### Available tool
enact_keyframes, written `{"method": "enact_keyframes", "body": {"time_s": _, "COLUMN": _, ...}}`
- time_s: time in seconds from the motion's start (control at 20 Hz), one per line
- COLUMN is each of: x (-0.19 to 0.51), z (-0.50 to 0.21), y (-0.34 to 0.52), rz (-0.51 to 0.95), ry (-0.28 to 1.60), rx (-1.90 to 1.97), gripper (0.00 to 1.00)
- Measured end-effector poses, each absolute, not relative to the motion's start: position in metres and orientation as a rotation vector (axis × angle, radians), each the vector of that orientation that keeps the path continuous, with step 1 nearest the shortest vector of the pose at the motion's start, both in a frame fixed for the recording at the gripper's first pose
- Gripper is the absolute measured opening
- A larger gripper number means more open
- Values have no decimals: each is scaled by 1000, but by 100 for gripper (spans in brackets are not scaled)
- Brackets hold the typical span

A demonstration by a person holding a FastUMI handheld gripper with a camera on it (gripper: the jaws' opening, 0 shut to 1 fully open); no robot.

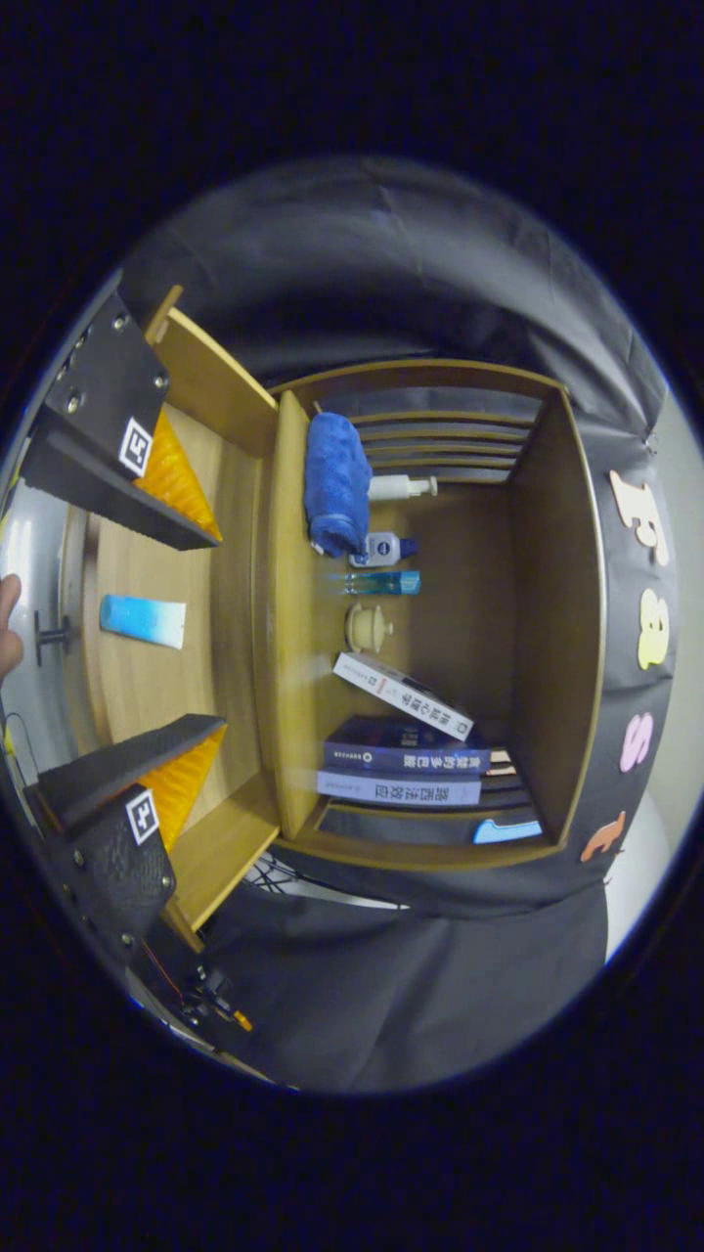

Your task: Pull open the drawer, take out the items inside it, and place them on the countertop above the cabinet.

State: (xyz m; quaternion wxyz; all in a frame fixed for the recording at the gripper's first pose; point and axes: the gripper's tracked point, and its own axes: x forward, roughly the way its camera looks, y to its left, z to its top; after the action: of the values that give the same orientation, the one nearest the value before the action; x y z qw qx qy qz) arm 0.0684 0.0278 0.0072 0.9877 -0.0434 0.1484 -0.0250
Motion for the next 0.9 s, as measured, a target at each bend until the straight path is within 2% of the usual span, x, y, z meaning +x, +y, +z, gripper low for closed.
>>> {"method": "enact_keyframes", "body": {"time_s": 0.2, "x": 99, "z": -35, "y": 29, "rz": -71, "ry": 525, "rx": -80, "gripper": 100}}
{"method": "enact_keyframes", "body": {"time_s": 0.3, "x": 107, "z": -57, "y": 41, "rz": -24, "ry": 636, "rx": -67, "gripper": 100}}
{"method": "enact_keyframes", "body": {"time_s": 0.65, "x": 110, "z": -120, "y": 33, "rz": -56, "ry": 943, "rx": -105, "gripper": 100}}
{"method": "enact_keyframes", "body": {"time_s": 0.9, "x": 117, "z": -136, "y": 29, "rz": -86, "ry": 1055, "rx": -32, "gripper": 95}}
